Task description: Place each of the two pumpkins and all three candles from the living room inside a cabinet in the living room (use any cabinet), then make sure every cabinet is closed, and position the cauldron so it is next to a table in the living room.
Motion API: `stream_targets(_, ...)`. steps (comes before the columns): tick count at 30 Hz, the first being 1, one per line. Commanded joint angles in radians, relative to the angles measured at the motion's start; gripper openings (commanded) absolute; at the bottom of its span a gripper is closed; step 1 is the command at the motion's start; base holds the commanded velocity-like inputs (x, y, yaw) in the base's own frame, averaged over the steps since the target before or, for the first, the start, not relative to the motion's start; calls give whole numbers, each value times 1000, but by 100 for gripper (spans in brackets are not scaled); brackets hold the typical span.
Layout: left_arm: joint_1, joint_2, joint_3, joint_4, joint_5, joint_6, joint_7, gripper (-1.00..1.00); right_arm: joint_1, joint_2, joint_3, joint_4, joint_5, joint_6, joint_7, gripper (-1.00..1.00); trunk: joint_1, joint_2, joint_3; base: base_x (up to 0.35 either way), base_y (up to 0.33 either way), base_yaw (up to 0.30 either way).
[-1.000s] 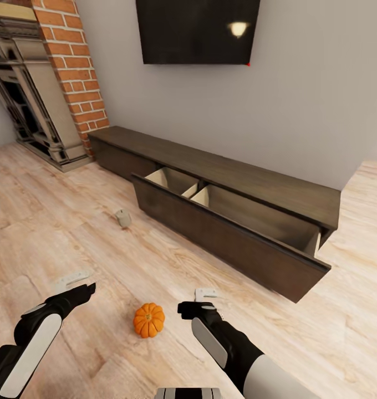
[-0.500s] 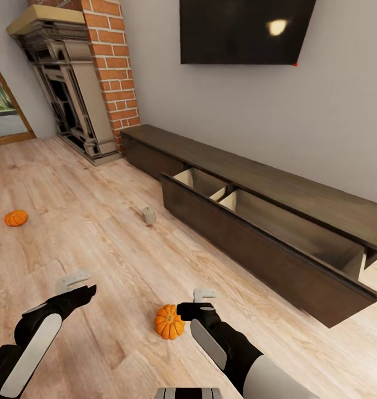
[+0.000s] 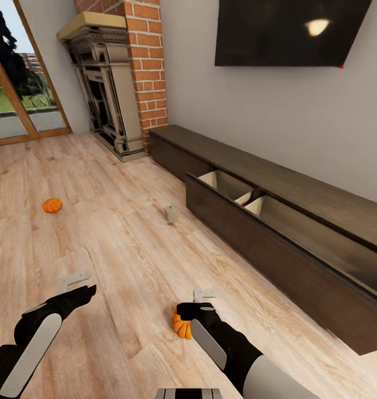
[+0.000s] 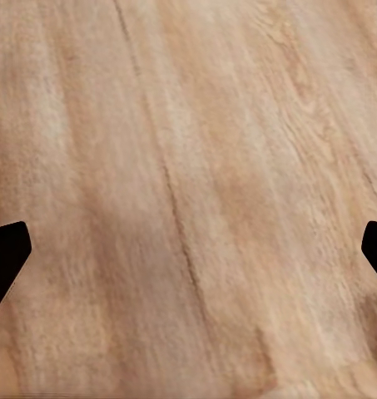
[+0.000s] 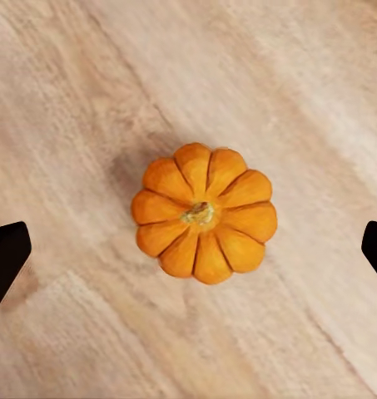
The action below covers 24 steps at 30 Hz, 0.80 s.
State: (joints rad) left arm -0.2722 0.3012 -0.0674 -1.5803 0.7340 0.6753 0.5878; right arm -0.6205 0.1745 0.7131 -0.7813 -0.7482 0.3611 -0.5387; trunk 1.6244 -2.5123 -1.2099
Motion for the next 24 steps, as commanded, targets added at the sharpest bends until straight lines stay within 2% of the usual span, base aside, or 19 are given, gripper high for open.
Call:
stream_targets(1, -1, 1, -2, -1, 10, 1, 10, 100, -1, 0, 2, -1, -5, 3, -7, 100, -1, 0, 4, 0, 0, 257)
stream_targets(7, -1, 1, -2, -1, 11, 18, 10, 100, -1, 0, 4, -1, -5, -1, -7, 100, -3, 1, 35, 0, 0, 130)
stream_targets(24, -9, 1, -2, 3, 14, 49, 9, 100, -1, 0, 5, -1, -3, -11, -7, 100, -11, 5, 127, 0, 0, 9)
